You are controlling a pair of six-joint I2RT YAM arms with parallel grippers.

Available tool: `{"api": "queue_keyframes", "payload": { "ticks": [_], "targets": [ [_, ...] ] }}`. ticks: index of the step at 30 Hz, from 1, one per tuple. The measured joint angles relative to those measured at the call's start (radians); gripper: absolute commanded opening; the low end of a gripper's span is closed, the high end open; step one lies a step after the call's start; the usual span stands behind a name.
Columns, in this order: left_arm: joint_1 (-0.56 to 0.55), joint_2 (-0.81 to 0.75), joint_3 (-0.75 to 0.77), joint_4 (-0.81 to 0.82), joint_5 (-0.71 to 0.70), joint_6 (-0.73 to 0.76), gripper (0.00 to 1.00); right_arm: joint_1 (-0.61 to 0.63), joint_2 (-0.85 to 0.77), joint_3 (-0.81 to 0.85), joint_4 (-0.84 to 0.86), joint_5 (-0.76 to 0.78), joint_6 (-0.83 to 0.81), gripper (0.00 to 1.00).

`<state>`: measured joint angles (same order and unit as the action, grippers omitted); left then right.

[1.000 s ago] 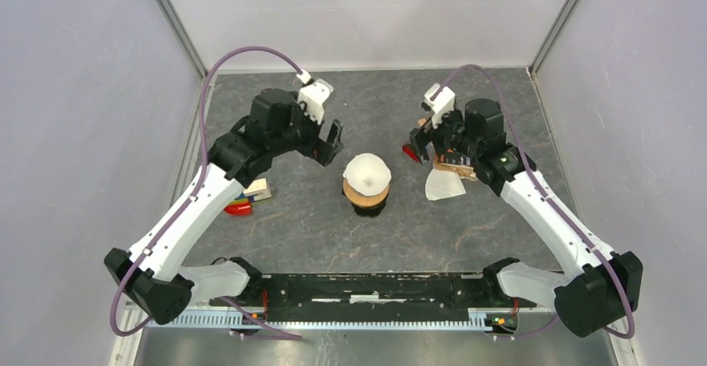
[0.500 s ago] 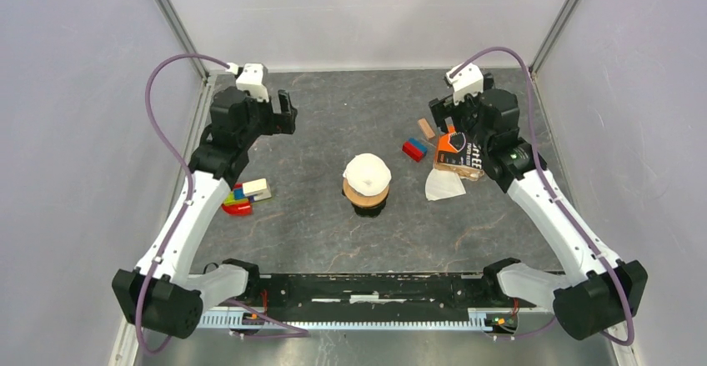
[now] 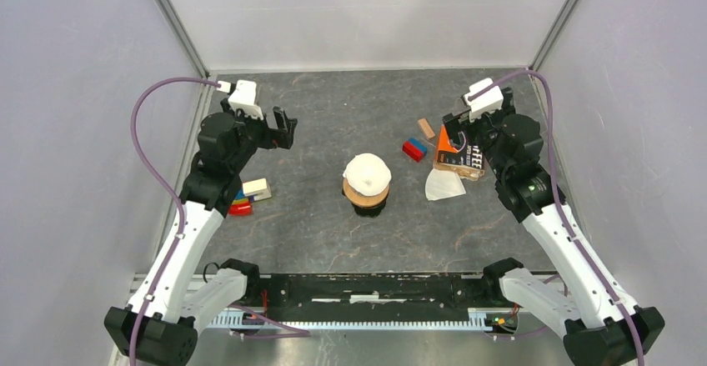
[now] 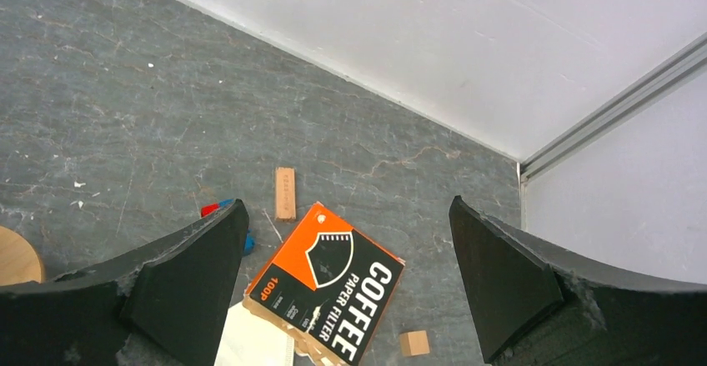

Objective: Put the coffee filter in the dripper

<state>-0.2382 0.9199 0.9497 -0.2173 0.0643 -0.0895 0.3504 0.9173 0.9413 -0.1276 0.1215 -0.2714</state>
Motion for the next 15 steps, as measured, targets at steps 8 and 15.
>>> {"api": "queue_keyframes", "payload": {
  "ticks": [8, 15],
  "targets": [
    [0.002, -0.009, -0.002, 0.043, -0.018, 0.036, 1.0, -0.023, -0.046, -0.059, -0.005, -0.029, -0.007, 0.98],
    [0.003, -0.011, -0.001, 0.039, -0.011, 0.035, 1.0, -0.039, -0.05, -0.06, -0.009, -0.061, -0.006, 0.98]
  ]
}}
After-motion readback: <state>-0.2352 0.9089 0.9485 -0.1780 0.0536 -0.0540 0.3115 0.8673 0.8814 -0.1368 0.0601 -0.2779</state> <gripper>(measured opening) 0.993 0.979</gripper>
